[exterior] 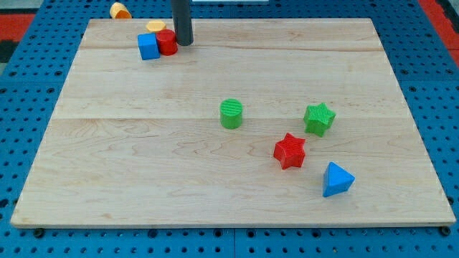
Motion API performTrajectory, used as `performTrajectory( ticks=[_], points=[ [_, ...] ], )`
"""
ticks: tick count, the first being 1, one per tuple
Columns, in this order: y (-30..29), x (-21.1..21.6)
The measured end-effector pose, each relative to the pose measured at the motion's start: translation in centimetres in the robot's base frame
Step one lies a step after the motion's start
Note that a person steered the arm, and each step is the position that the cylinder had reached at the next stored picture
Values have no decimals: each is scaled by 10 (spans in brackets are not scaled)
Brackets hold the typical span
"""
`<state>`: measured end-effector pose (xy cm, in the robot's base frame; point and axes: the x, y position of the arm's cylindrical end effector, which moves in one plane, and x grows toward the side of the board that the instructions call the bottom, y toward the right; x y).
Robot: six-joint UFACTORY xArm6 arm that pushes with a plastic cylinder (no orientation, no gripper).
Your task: Push the green circle to the top left
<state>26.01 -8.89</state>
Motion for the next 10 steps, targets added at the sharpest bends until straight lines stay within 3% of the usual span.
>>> performTrajectory(
  ticks=[1, 2, 3, 4, 5, 8, 10],
  points=[
    [41, 22],
    [48, 90],
    [120, 132],
    [125, 181],
    [57, 192],
    [-87, 152],
    [-113, 103]
  ],
)
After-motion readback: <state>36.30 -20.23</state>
